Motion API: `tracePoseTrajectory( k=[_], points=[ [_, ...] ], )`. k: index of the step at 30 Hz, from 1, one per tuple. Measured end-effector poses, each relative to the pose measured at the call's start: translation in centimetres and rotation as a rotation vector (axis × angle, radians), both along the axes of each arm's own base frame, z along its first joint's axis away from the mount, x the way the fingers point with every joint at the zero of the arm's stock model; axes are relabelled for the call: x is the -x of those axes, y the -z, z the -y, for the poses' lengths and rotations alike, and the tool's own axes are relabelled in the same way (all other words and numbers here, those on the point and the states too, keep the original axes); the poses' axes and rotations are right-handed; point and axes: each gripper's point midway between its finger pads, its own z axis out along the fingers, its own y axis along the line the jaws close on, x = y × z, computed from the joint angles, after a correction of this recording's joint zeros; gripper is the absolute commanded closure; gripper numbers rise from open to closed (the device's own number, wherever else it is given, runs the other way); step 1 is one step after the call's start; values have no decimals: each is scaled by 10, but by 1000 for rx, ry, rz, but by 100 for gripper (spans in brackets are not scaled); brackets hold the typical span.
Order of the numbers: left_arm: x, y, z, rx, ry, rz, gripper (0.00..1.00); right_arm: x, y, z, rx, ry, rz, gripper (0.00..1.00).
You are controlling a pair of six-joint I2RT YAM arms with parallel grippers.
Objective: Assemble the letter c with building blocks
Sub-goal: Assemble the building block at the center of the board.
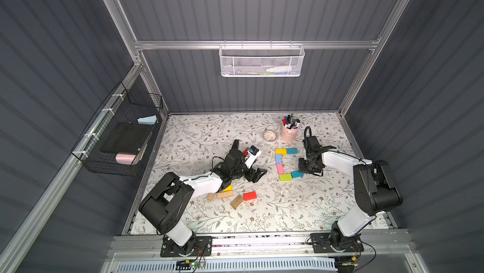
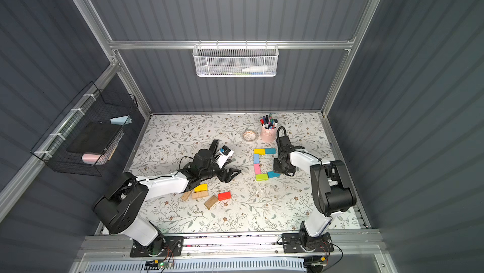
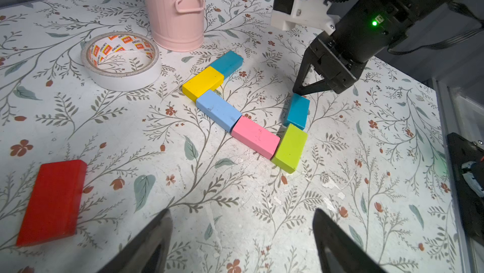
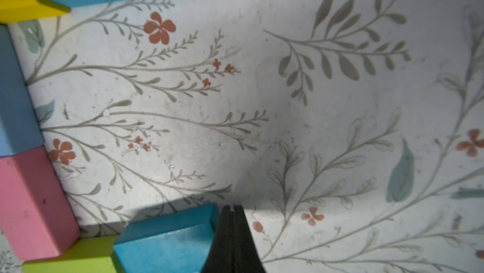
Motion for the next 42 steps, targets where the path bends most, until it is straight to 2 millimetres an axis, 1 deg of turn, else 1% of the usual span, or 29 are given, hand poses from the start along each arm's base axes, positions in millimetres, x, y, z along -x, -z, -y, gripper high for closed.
tracePoseTrajectory(
  k=[16,20,23,25,28,30,32,36,38,39,40,42],
  points=[
    [-2,-3,1,5,0,6,18,1,0,-2,-13,-6,-6,100],
    [-1,-3,1,4,0,5,18,0,0,4,17,13,2,100],
    [-2,-3,1,4,-1,4,18,-1,-5,10,40,39,16,100],
    [-2,-3,1,4,-6,-5,18,-2,-14,12,37,50,39,100],
    [-4,-1,0,-5,-32,-35,17,-6,-36,10,2,61,101,93],
    [-7,-2,-1,-4,-56,-54,16,-7,-49,4,-40,57,133,89],
    [-10,-1,-4,-4,-93,-78,16,-7,-60,-5,-97,48,155,82],
    [-20,7,-15,-28,-206,-123,15,-3,-74,-23,-201,26,180,68],
    [-28,7,-23,-46,-279,-140,15,3,-80,-33,-239,7,189,56],
    [-30,6,-27,-55,-312,-146,15,5,-82,-37,-250,-5,193,52],
    [-32,3,-31,-60,-347,-152,15,9,-86,-42,-267,-13,198,50],
    [-34,-2,-41,-67,-408,-171,15,15,-91,-51,-294,-28,205,48]
  ],
)
